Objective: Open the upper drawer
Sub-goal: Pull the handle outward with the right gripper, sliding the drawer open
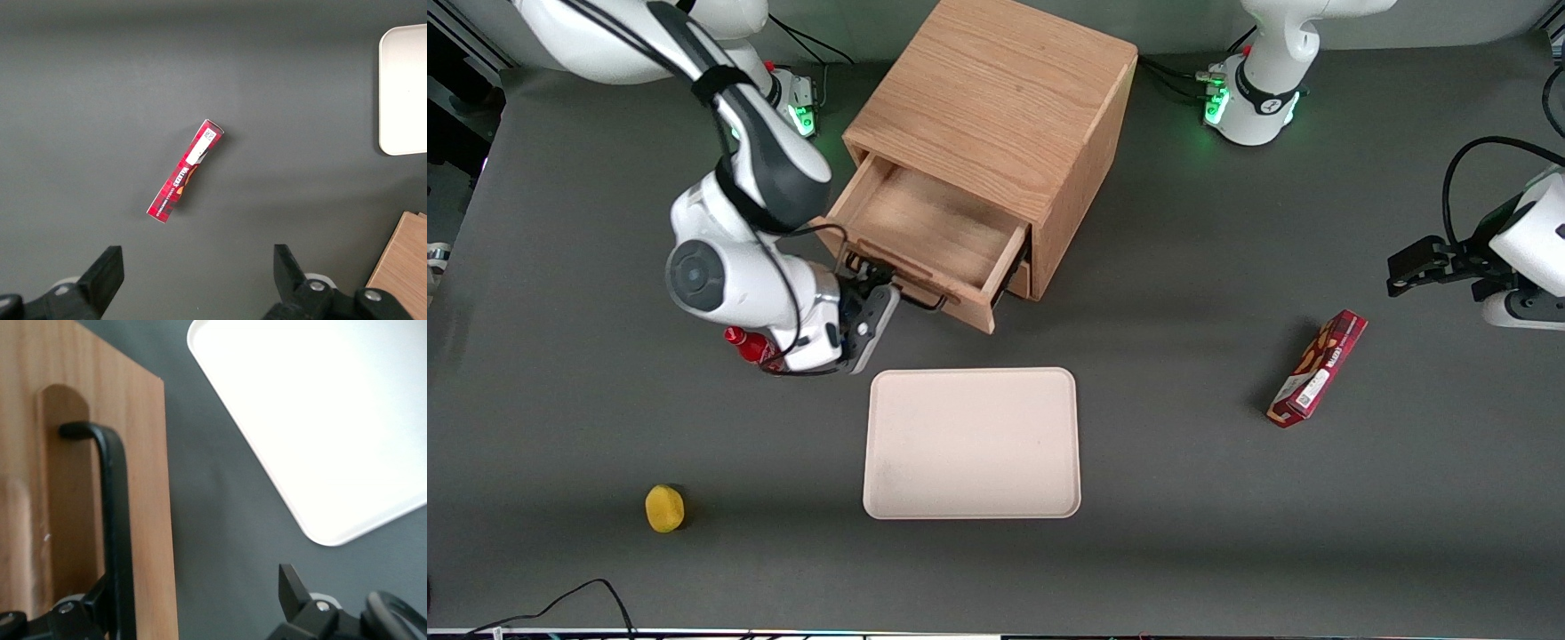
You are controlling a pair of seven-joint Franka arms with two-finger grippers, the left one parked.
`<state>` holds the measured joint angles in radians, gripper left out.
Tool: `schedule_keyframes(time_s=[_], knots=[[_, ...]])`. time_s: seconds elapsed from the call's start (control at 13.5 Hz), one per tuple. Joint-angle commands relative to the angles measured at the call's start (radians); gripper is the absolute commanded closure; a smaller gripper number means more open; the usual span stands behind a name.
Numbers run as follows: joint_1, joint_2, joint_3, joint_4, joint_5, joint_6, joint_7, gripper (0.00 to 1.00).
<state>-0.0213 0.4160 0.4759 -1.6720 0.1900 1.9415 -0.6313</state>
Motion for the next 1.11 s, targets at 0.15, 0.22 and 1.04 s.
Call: schedule_keyframes(time_s=[0.15,0.22,1.04], knots=[[0.006,0.128,-0.049,0.230,-0.078,-0.116,-0.088,0.00],[0.007,0.162,-0.062,0.304,-0.080,-0.184,-0.084,0.00],[0.006,-0.100,-0.077,0.539,-0.081,-0.510,0.825,0.00]])
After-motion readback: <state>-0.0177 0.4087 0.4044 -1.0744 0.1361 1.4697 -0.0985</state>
